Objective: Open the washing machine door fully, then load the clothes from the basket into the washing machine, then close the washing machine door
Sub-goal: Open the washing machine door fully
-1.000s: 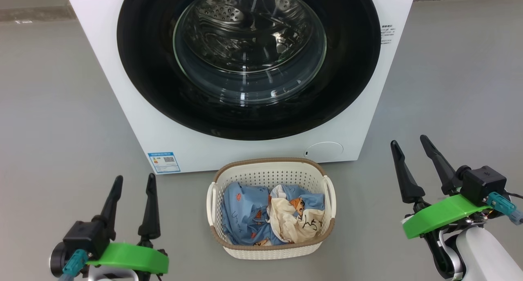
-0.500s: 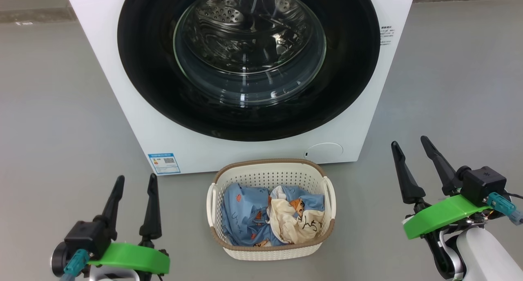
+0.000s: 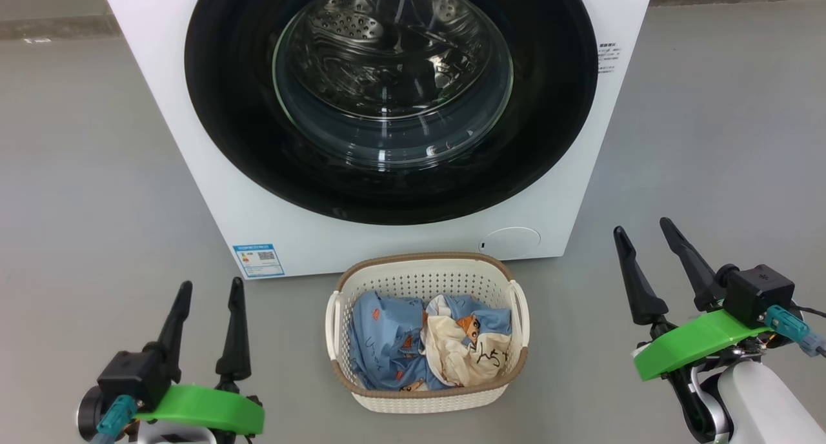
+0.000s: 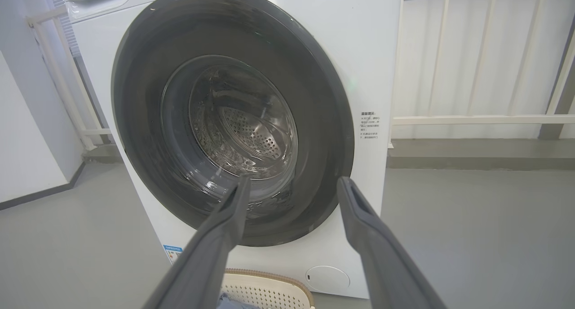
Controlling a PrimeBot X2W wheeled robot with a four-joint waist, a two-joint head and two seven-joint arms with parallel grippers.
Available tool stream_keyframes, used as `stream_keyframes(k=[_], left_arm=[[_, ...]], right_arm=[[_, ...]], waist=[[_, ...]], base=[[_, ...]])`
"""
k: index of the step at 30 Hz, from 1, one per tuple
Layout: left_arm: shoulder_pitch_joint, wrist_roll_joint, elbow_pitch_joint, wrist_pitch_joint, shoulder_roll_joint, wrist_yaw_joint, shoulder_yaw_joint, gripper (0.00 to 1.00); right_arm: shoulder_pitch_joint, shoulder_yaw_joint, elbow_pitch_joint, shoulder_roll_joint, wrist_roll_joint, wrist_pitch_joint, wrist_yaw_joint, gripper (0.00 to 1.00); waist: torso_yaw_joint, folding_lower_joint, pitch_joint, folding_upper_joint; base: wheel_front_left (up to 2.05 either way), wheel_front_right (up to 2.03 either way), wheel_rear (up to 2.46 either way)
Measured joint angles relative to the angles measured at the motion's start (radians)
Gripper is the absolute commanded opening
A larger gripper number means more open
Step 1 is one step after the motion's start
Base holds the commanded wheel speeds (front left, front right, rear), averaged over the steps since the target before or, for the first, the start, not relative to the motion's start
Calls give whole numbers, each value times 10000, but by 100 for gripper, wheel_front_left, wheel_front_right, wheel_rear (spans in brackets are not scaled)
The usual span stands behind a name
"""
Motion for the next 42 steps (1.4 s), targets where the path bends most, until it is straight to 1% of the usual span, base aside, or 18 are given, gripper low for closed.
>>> stream_keyframes(k=[9, 21, 26, 31, 42], left_arm=[[0, 44, 0, 0, 0, 0, 107, 100], [0, -12, -10, 0, -29, 0, 161, 100], [0, -15, -10, 0, -65, 0, 150, 100], [0, -73, -10, 0, -67, 0, 150, 100], [0, -82, -10, 0, -69, -2, 157, 100]], right_arm=[[0, 35, 2, -6, 44, 0, 0, 100], [1, -15, -6, -6, 44, 0, 0, 100], [1, -100, -10, -38, 44, 0, 0, 100], [1, -142, -31, -35, 44, 0, 0, 100], [2, -199, -58, 13, 44, 0, 2, 100]], waist=[[-13, 0, -6, 0], [-21, 0, 42, 0], [-23, -1, 79, 0], [-28, 0, 70, 0], [-22, 0, 52, 0]], base=[[43, 43, -87], [106, 106, -212], [73, 73, -146], [33, 33, -67], [1, 1, -2]])
